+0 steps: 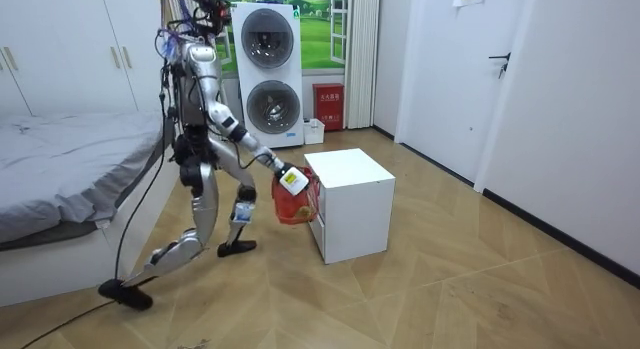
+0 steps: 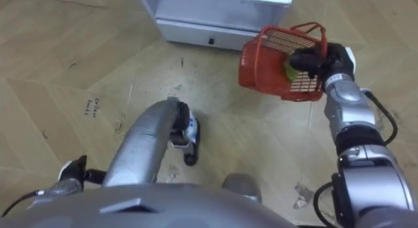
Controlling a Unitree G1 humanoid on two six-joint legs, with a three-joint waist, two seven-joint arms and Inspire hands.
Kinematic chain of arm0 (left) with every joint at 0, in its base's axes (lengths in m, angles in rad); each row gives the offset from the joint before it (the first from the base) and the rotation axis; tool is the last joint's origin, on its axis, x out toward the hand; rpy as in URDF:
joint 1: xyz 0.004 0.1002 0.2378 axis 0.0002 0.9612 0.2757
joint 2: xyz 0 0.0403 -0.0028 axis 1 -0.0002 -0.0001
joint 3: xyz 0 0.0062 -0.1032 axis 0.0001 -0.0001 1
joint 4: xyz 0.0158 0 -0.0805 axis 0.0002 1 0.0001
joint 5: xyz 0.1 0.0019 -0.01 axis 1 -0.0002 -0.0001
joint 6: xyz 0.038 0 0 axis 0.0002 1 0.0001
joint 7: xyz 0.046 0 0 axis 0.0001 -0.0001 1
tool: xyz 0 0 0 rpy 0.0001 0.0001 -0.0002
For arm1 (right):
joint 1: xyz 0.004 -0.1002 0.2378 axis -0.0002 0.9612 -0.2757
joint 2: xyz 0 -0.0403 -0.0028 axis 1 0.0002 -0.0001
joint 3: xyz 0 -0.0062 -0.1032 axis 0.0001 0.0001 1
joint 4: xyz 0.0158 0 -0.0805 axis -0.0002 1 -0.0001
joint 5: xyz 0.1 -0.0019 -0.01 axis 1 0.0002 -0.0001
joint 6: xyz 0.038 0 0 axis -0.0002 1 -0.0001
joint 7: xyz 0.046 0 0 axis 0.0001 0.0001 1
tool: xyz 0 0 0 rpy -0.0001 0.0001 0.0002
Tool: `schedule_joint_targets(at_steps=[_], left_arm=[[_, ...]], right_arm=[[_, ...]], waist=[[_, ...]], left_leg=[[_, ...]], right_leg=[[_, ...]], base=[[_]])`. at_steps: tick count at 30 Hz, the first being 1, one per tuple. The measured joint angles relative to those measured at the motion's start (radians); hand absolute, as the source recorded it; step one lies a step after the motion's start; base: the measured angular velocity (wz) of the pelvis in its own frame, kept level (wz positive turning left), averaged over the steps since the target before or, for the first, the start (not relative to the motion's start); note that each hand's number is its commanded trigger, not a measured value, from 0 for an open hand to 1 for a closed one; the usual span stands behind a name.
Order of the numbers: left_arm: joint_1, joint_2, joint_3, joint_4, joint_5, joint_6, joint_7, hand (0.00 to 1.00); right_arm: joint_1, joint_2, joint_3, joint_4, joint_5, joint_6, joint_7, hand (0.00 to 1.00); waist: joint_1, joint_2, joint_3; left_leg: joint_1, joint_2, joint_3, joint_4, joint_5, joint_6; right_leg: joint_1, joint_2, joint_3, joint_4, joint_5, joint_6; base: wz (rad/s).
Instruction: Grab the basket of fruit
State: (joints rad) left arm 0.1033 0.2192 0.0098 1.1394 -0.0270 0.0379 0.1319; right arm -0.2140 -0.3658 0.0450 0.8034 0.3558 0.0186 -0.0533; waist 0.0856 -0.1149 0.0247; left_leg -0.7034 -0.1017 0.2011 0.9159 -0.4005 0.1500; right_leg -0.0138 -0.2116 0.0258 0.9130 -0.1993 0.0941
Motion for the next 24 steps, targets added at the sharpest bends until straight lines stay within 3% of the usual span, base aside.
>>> schedule_joint_targets(at_steps=[1, 2, 4, 5, 6, 7, 8, 9, 11, 13, 14, 15, 16, 17, 21, 24], left_arm=[[0.003, 0.001, 0.005, -0.006, 0.001, 0.001, 0.005, 0.0], [0.016, 0.006, 0.011, -0.026, 0.0, 0.005, 0.015, 0.0], [0.025, 0.008, 0.018, -0.03, -0.001, 0.005, 0.032, 0.0], [0.027, 0.008, 0.017, -0.028, -0.001, 0.006, 0.043, 0.0], [0.027, 0.008, 0.016, -0.029, -0.001, 0.006, 0.05, 0.0], [0.027, 0.009, 0.015, -0.029, -0.002, 0.005, 0.054, 0.0], [0.027, 0.013, 0.007, -0.033, -0.009, 0.001, 0.056, 0.0], [0.026, 0.015, 0.009, -0.036, -0.013, -0.002, 0.057, 0.0], [0.025, 0.004, 0.012, -0.038, -0.01, 0.0, 0.06, 0.0], [0.033, -0.013, 0.028, -0.052, -0.01, -0.001, 0.061, 0.0], [0.035, -0.011, 0.029, -0.06, -0.012, -0.001, 0.061, 0.0], [0.039, -0.007, 0.03, -0.068, -0.013, -0.001, 0.061, 0.0], [0.041, -0.009, 0.028, -0.073, -0.013, 0.0, 0.061, 0.0], [0.044, -0.013, 0.028, -0.078, -0.011, 0.003, 0.061, 0.0], [0.06, -0.015, 0.029, -0.061, -0.002, 0.009, 0.051, 0.0], [0.072, -0.016, 0.035, -0.058, -0.001, 0.028, 0.05, 0.0]], right_arm=[[0.008, 0.003, -0.005, 0.0, -0.011, -0.001, -0.001, 1.0], [0.029, 0.012, -0.023, -0.013, -0.022, 0.005, 0.0, 1.0], [0.052, 0.018, -0.034, -0.037, -0.046, 0.005, 0.001, 1.0], [0.058, 0.018, -0.034, -0.037, -0.051, 0.006, 0.0, 1.0], [0.065, 0.018, -0.034, -0.036, -0.051, 0.007, 0.002, 1.0], [0.068, 0.018, -0.034, -0.036, -0.051, 0.008, 0.003, 1.0], [0.072, 0.02, -0.033, -0.035, -0.057, 0.008, 0.001, 1.0], [0.079, 0.022, -0.033, -0.037, -0.064, 0.008, 0.002, 1.0], [0.089, 0.021, -0.04, -0.043, -0.081, 0.007, 0.001, 1.0], [0.098, 0.022, -0.041, -0.056, -0.084, 0.007, 0.002, 1.0], [0.098, 0.024, -0.033, -0.076, -0.09, 0.007, 0.003, 1.0], [0.099, 0.025, -0.027, -0.097, -0.092, 0.007, 0.007, 1.0], [0.099, 0.022, -0.029, -0.114, -0.092, 0.007, 0.009, 1.0], [0.098, 0.019, -0.03, -0.147, -0.098, 0.008, 0.012, 1.0], [0.1, 0.019, -0.031, -0.25, -0.131, 0.007, 0.036, 1.0], [0.1, 0.019, -0.033, -0.307, -0.132, 0.008, 0.05, 1.0]], waist=[[0.002, -0.001, -0.0007], [0.003, -0.001, -0.002], [0.003, 0.001, -0.0038], [0.003, 0.011, -0.0092], [0.0, 0.026, -0.0137], [-0.002, 0.034, -0.0141], [-0.014, 0.043, -0.0126], [-0.016, 0.042, -0.0143], [-0.027, 0.042, -0.0215], [-0.022, 0.057, -0.0312], [-0.025, 0.058, -0.0224], [-0.03, 0.042, -0.015], [-0.038, 0.048, -0.0187], [-0.048, 0.045, -0.0212], [-0.045, 0.024, -0.0202], [-0.047, 0.022, -0.0208]], left_leg=[[0.035, 0.001, -0.003, -0.043, 0.009, -0.002], [0.108, 0.003, -0.014, -0.124, 0.026, -0.007], [0.207, 0.012, -0.018, -0.232, 0.053, -0.015], [0.269, 0.027, -0.019, -0.291, 0.067, -0.025], [0.321, 0.05, -0.03, -0.337, 0.077, -0.037], [0.342, 0.061, -0.038, -0.355, 0.082, -0.045], [0.386, 0.082, -0.052, -0.389, 0.092, -0.059], [0.422, 0.092, -0.06, -0.417, 0.099, -0.072], [0.457, 0.095, -0.073, -0.422, 0.101, -0.085], [0.493, 0.109, -0.09, -0.464, 0.121, -0.116], [0.498, 0.116, -0.101, -0.466, 0.138, -0.128], [0.489, 0.111, -0.123, -0.492, 0.148, -0.14], [0.484, 0.109, -0.129, -0.543, 0.175, -0.145], [0.497, 0.11, -0.119, -0.585, 0.232, -0.131], [0.573, 0.108, -0.119, -0.643, 0.242, -0.133], [0.598, 0.106, -0.117, -0.66, 0.242, -0.133]], right_leg=[[0.0, -0.001, -0.005, -0.008, 0.069, 0.0], [-0.026, 0.0, -0.02, 0.018, 0.149, 0.017], [-0.125, 0.003, -0.041, 0.14, 0.073, -0.011], [-0.189, 0.011, -0.066, 0.169, -0.009, -0.014], [-0.237, 0.029, -0.098, 0.128, -0.079, -0.012], [-0.253, 0.037, -0.113, 0.089, -0.105, -0.014], [-0.272, 0.052, -0.138, -0.029, -0.137, -0.018], [-0.273, 0.063, -0.143, -0.2, -0.14, -0.026], [-0.243, 0.071, -0.148, -0.384, -0.108, -0.039], [-0.179, 0.101, -0.166, -0.48, -0.069, -0.064], [-0.133, 0.116, -0.166, -0.537, -0.046, -0.073], [-0.108, 0.111, -0.158, -0.561, -0.04, -0.076], [-0.101, 0.112, -0.151, -0.568, -0.04, -0.075], [-0.092, 0.111, -0.154, -0.58, -0.039, -0.071], [-0.007, 0.127, -0.189, -0.687, -0.011, -0.069], [0.02, 0.129, -0.194, -0.709, -0.006, -0.069]], base=[[-0.28], [-0.32], [-0.37], [-0.36], [-0.3], [0.0], [0.09], [0.17], [0.26], [0.03], [0.07], [0.27], [0.19], [0.05], [-0.01], [-0.01]])
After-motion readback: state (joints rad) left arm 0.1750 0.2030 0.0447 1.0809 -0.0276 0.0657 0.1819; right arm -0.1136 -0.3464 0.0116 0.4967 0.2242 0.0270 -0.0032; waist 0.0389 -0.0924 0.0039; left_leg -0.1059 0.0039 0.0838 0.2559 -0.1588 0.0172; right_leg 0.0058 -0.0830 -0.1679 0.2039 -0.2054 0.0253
